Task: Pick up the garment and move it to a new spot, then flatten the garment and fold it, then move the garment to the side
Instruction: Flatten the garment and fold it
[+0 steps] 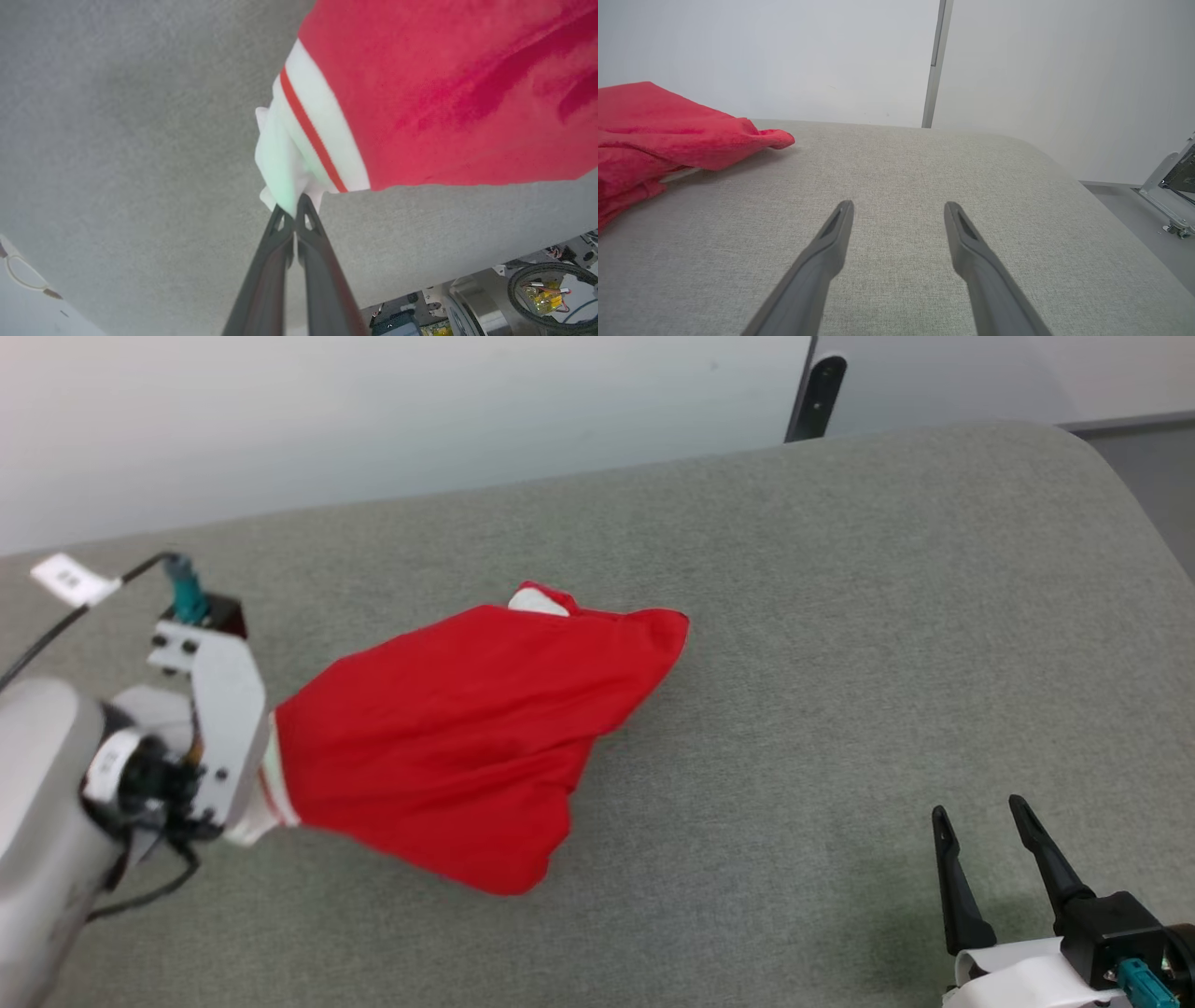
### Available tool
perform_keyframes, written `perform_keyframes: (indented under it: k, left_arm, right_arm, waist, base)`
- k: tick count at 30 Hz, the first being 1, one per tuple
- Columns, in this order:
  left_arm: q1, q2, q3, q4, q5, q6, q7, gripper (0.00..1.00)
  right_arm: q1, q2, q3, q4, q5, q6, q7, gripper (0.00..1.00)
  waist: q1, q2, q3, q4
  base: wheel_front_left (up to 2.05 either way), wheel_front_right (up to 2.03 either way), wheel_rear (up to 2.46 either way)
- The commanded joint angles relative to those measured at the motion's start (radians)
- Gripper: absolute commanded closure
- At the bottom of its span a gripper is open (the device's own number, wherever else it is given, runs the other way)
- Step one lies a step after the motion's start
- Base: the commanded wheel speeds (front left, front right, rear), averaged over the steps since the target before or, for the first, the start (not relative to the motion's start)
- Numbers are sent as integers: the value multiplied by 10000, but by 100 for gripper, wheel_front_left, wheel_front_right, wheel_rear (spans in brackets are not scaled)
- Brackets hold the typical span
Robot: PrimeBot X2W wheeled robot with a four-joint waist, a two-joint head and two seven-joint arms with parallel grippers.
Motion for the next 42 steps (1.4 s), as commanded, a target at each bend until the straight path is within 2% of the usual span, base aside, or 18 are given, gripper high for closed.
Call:
perform_keyframes:
  k: [1, 8, 12, 17, 23, 37, 42]
  left_arm:
    - [338, 260, 28, -153, -12, 183, 175, 100]
    - [1756, 1018, 176, -874, -498, 917, 791, 100]
    - [2392, 1087, 170, -1102, -665, 1184, 753, 100]
    - [3145, 938, 209, -1262, -851, 1516, 422, 100]
    - [3717, 655, 64, -1010, -964, 1704, 179, 100]
    - [4898, 490, 118, -755, -1461, 2033, -46, 100]
    - [5115, 364, 192, -832, -1492, 2030, -438, 100]
  right_arm:
    - [79, 14, -13, 19, -71, -10, -9, 0]
    - [107, 16, -18, 16, -25, -10, -9, 0]
    - [71, 14, -20, 21, 12, -10, -9, 0]
    - [-39, 16, 24, 27, 54, -10, -9, 0]
    - [-50, 16, 54, 70, 56, -10, -9, 0]
    - [201, 16, 101, 257, -27, -10, -9, 0]
    - [350, 16, 106, 308, -61, -10, -9, 0]
  waist:
    - [-1, 0, -58, 90]
    - [-1, 0, -27, 117]
    - [-1, 0, 35, 90]
    - [-1, 0, 145, 1]
    - [-1, 0, 144, -84]
    - [-1, 0, -386, -65]
    - [-1, 0, -572, 22]
  base:
    - [0, 0, 0]
    - [0, 0, 0]
    - [0, 0, 0]
    - [0, 0, 0]
    - [0, 0, 0]
    - [0, 0, 0]
    - [0, 0, 0]
